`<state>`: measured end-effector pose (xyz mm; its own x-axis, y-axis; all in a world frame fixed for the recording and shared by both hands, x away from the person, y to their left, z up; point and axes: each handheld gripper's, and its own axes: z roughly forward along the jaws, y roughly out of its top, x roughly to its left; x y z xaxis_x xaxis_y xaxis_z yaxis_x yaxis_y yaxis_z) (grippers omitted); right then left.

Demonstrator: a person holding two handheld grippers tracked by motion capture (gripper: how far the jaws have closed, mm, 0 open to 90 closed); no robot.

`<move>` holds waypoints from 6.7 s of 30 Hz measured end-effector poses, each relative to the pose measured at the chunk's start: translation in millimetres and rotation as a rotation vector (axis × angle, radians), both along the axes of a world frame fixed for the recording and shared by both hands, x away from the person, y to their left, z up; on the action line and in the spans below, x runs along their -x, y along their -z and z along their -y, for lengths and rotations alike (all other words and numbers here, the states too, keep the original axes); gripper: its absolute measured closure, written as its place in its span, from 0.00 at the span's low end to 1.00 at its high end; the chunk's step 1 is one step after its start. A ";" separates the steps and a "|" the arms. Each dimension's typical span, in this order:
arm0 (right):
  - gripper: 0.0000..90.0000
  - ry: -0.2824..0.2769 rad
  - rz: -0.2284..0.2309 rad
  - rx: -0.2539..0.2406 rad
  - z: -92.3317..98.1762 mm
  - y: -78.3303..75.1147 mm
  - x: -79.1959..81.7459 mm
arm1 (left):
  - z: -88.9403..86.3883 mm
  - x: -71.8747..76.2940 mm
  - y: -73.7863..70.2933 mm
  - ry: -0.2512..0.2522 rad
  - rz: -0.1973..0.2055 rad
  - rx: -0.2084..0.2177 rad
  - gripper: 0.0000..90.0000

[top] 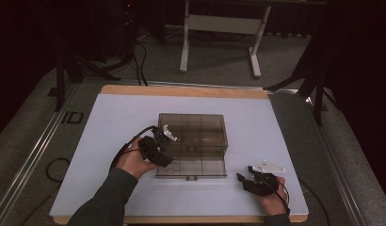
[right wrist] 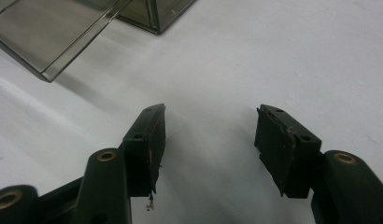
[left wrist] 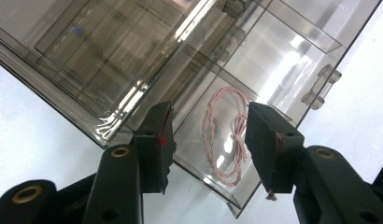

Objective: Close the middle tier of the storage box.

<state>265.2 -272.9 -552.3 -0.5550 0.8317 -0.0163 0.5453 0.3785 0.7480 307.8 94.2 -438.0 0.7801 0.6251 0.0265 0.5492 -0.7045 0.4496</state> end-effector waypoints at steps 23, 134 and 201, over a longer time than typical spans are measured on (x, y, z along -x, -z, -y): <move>0.47 0.002 0.000 -0.001 -0.3 0.1 0.4 | -9.4 5.4 -2.5 0.001 0.036 0.039 0.58; 0.47 0.002 0.000 0.001 -0.3 0.0 0.5 | 56.1 46.9 48.4 0.261 0.019 -0.121 1.00; 0.47 0.004 0.000 0.000 -0.4 0.0 0.6 | 60.8 6.4 57.1 0.084 0.094 -0.096 0.99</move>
<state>264.6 -272.5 -552.3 -0.5519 0.8337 -0.0161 0.5469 0.3765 0.7478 301.5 33.4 -495.0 0.8206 0.5490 0.1585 0.4451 -0.7881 0.4251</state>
